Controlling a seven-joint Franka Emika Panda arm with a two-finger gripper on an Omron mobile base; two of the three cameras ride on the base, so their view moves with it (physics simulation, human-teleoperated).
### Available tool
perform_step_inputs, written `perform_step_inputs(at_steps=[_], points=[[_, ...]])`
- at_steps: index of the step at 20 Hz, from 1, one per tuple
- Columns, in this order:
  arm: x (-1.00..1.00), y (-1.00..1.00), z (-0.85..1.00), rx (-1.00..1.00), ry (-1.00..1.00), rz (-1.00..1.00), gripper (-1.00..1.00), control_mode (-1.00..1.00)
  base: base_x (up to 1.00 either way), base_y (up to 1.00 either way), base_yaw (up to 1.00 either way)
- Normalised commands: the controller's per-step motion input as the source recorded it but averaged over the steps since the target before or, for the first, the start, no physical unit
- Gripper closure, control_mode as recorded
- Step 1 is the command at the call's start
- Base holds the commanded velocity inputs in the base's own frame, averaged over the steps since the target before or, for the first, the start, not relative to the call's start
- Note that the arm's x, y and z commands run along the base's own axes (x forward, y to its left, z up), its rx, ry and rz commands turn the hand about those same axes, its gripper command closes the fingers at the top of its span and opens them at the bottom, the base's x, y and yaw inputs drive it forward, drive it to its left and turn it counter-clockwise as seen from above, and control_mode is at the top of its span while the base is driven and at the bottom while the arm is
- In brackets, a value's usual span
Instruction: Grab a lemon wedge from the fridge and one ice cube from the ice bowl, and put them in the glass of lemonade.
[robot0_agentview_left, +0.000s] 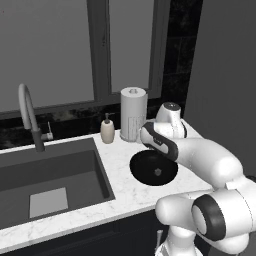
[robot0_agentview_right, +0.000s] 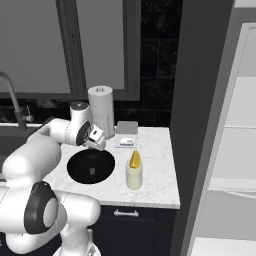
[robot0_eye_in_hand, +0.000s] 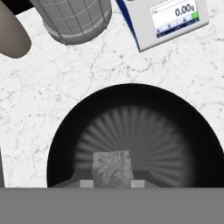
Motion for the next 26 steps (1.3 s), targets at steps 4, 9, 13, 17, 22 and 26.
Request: perform_step_inputs(at_steps=[4,9,13,17,22,26], points=[[-0.03,-0.03,0.0,0.0,0.0,0.0,1.0,-1.0,0.0,0.0,0.0],[-0.17,-0.34,0.05,-0.07,0.0,-0.07,1.0,-1.0,0.0,0.0,0.0],[-0.15,-0.61,0.07,-0.1,0.05,-0.11,1.0,-1.0,0.0,0.0,0.0],[-0.01,-0.66,0.1,-0.07,0.09,-0.08,1.0,-1.0,0.0,0.0,0.0],[-0.02,-0.65,0.07,-0.05,0.1,-0.02,1.0,-1.0,0.0,0.0,0.0],[-0.09,-0.56,0.0,-0.01,0.1,0.0,1.0,-1.0,0.0,0.0,0.0]])
